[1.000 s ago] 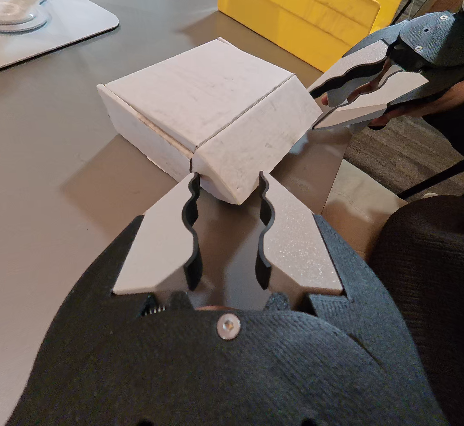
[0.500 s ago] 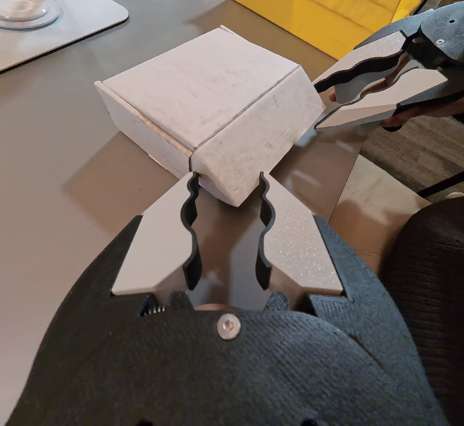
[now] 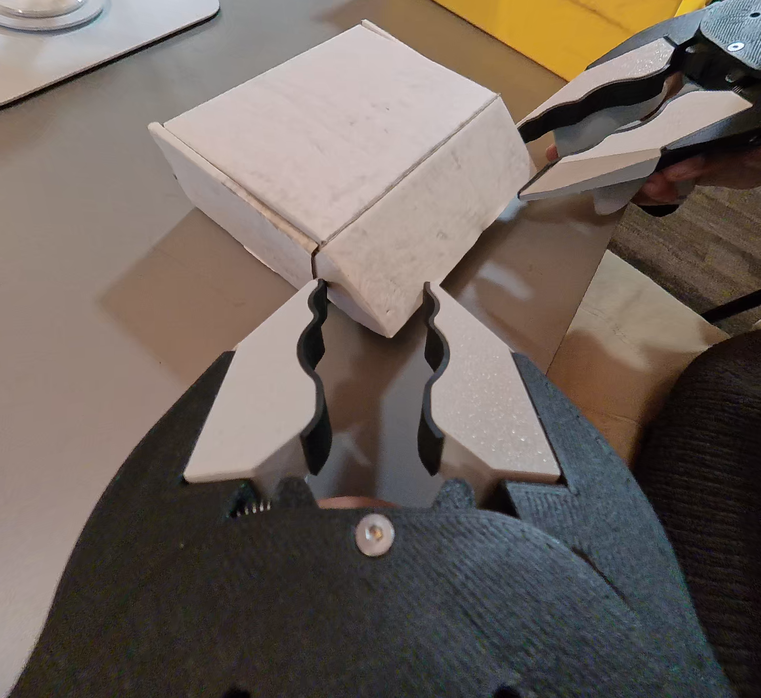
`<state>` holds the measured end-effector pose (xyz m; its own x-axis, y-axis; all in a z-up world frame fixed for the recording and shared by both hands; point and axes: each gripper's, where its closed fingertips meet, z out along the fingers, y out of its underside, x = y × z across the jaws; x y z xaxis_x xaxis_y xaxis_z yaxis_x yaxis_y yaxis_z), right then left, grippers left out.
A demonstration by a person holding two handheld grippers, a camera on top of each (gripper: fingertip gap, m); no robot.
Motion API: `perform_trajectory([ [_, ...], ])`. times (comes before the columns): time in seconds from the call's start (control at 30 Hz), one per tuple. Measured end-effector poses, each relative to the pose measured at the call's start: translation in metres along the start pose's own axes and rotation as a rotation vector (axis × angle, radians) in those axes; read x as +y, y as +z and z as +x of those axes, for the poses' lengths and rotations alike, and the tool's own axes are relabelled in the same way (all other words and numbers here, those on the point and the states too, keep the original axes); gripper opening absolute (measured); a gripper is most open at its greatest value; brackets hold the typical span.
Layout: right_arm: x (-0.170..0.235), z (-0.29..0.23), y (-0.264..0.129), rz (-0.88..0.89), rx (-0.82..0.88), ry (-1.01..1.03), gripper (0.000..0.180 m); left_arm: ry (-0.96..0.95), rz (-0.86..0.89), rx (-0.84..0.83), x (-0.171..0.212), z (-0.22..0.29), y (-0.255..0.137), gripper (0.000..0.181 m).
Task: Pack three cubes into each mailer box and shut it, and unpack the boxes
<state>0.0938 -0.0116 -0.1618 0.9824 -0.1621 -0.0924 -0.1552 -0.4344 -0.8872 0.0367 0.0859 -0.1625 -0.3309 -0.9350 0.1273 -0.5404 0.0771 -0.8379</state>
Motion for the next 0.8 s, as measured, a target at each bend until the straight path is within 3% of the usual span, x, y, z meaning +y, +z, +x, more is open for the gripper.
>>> perform_trajectory([
  [0.27,-0.006,0.003,-0.011,0.031,-0.043,0.004,0.065,-0.017,0.012,0.019,0.001,-0.005,-0.007,0.048],
  [0.4,-0.019,0.012,-0.013,0.095,-0.050,0.074,0.065,-0.055,0.049,0.018,-0.005,-0.008,-0.007,0.055],
  [0.53,-0.015,0.012,-0.003,0.022,-0.124,0.147,0.065,-0.054,0.003,0.003,-0.002,-0.010,0.001,0.070],
  [0.7,-0.017,0.017,0.005,0.001,-0.114,0.082,0.056,-0.092,-0.027,0.038,-0.003,-0.011,0.011,0.073],
  [0.8,-0.010,0.014,0.013,-0.066,-0.122,0.034,0.062,-0.106,-0.050,0.073,0.000,-0.008,0.014,0.068],
])
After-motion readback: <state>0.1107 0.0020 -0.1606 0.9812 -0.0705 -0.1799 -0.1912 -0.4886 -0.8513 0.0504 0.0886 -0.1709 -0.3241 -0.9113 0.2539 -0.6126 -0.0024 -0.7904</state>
